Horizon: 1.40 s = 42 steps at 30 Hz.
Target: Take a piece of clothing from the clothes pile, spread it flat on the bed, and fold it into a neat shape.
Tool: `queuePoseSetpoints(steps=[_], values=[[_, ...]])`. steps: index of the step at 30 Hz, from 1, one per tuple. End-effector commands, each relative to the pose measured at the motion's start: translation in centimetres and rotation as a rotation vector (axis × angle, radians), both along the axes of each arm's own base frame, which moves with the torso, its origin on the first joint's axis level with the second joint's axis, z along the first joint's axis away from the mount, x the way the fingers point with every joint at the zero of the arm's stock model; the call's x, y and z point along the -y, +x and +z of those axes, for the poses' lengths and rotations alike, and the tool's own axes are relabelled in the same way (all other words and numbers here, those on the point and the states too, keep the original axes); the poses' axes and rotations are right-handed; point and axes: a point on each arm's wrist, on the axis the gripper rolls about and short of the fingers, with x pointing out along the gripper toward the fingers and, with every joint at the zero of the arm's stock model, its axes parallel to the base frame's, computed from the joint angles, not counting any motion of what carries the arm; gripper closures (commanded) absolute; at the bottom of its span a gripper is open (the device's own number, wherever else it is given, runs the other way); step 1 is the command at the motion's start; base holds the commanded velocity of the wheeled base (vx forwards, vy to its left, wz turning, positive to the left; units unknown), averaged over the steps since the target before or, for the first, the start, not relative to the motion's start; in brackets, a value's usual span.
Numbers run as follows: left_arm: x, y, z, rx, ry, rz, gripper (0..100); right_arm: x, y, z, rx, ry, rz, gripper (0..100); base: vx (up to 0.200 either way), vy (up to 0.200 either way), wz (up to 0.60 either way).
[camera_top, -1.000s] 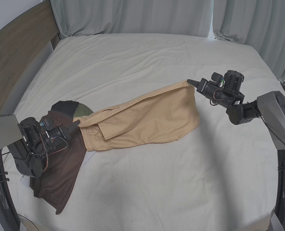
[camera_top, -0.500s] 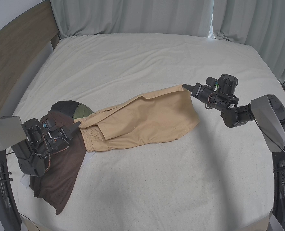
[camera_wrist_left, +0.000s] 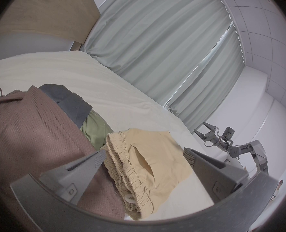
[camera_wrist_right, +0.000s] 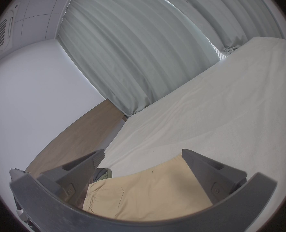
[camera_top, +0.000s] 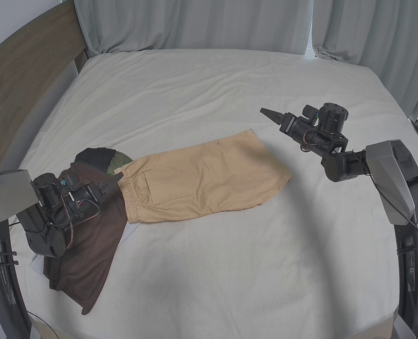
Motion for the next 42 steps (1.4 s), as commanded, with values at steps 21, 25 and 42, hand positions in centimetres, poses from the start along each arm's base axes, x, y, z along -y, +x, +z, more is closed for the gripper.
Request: queuePoseSetpoints(steps=[21, 25, 42], values=[[0.1, -8.2, 3.5, -0.053, 0.017, -0.065, 0, -1.8, -10.5, -2.6, -0.215, -0.064, 0.039, 0, 0.000, 0.000, 0.00], [0.2, -8.6, 3.8, -0.033, 0.046, -0.071, 0, -2.2, -11.4, -2.5, -0.225, -0.067, 0.053, 0, 0.000, 0.000, 0.00], [0.4, -9.6, 2.7, -0.035, 0.137, -0.082, 0, -6.3, -15.6, -3.9, -0.287, -0.109, 0.119, 0, 0.000, 0.000, 0.00]])
